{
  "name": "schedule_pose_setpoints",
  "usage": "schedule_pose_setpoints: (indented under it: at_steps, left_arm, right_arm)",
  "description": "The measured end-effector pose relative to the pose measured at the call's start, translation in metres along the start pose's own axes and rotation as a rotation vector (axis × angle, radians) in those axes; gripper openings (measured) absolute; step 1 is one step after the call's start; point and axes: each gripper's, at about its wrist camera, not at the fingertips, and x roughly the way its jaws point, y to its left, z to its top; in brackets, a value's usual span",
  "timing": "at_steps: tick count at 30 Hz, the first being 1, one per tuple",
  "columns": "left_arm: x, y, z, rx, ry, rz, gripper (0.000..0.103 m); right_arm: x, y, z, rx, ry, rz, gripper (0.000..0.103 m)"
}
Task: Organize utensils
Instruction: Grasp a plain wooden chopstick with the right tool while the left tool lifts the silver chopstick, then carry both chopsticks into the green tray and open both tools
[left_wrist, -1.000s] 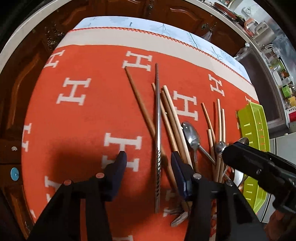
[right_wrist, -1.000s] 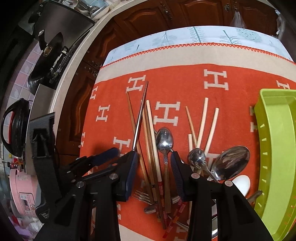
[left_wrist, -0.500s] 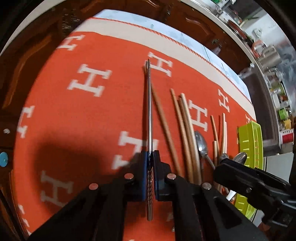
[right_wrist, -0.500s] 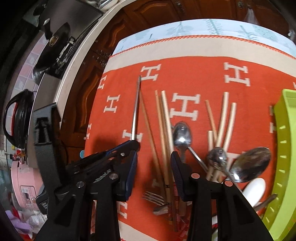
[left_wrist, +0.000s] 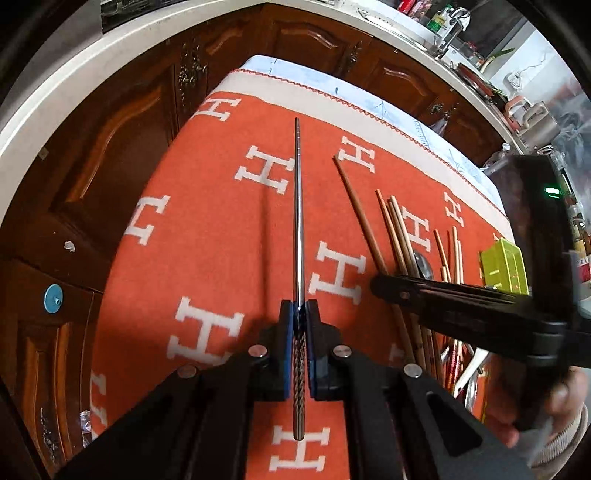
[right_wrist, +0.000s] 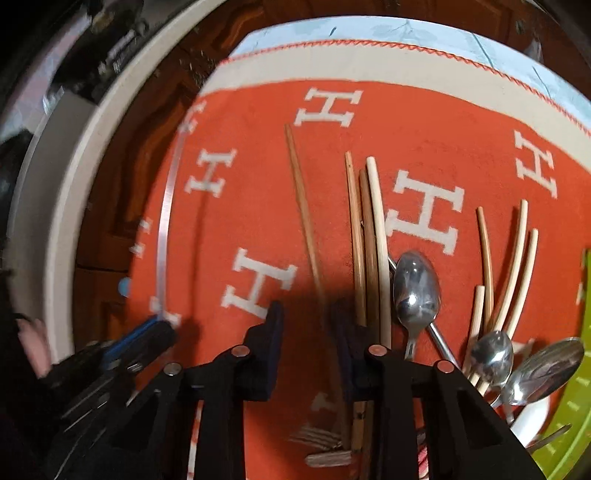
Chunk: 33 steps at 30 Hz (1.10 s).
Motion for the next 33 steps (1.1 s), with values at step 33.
schedule_pose_setpoints:
  at_steps: [33]
  left_arm:
    - [-0.080, -0.231, -0.061, 0.391, 0.002, -0.292, 0.004]
  right_arm:
    - [-0.202, -0.218, -0.208, 0.297, -0.346, 0.001, 0.006]
